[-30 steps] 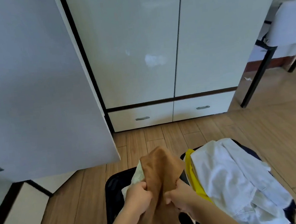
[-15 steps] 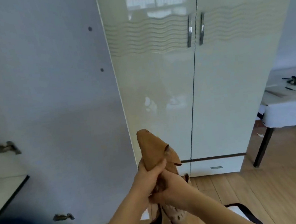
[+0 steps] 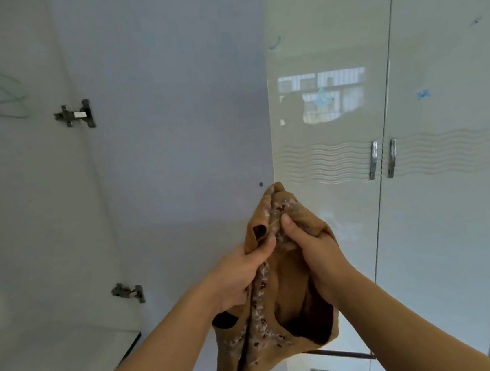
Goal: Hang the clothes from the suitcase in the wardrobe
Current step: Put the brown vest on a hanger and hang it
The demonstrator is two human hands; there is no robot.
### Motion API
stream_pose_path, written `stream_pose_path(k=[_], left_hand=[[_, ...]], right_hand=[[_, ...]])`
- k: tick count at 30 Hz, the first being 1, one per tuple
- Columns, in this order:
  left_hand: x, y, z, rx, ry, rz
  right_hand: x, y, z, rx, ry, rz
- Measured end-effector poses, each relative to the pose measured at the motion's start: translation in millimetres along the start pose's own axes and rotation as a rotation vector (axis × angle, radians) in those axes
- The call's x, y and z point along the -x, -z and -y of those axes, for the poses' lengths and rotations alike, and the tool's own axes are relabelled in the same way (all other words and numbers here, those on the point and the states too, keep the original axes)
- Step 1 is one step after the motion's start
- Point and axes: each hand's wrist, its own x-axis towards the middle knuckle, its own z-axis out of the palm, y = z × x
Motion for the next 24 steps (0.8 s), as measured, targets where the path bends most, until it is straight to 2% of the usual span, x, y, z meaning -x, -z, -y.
stream_pose_path(k=[3, 6, 10, 13, 15, 17, 19, 20, 22, 24], left_hand=[[15, 35, -20, 0.098, -0.062, -0.124], [26, 80, -31, 0.113, -0.108, -0.308], [38, 137, -35, 0.127, -0.159, -0.619], [44, 171, -34, 0.096, -0.188, -0.753], [46, 184, -31, -0.054, -0.204, -0.823], [52, 194, -31, -0.445, -0.166, -0.903], [59, 199, -38, -0.910, -0.040, -0.993], [64, 200, -42, -1.015, 0.004, -1.022], [66, 201, -49, -1.036, 0.057, -0.996], [64, 195, -55, -0.837, 0.032, -0.965]], right_hand=[[-9, -31, 17, -0.207, -0.064, -0.073], [-21, -45, 36, -0.434, -0.219, -0.152], [-31, -63, 46, -0.380, -0.376, -0.148], [-30, -77, 52, -0.242, -0.396, -0.075], [-31, -81, 54, -0.155, -0.389, -0.018], [-35, -85, 54, -0.094, -0.379, 0.011], [-37, -88, 57, -0.082, -0.346, 0.011], [-39, -90, 58, -0.103, -0.324, 0.014], [-42, -93, 61, -0.178, -0.278, 0.037], [-46, -95, 65, -0.212, -0.241, 0.090]])
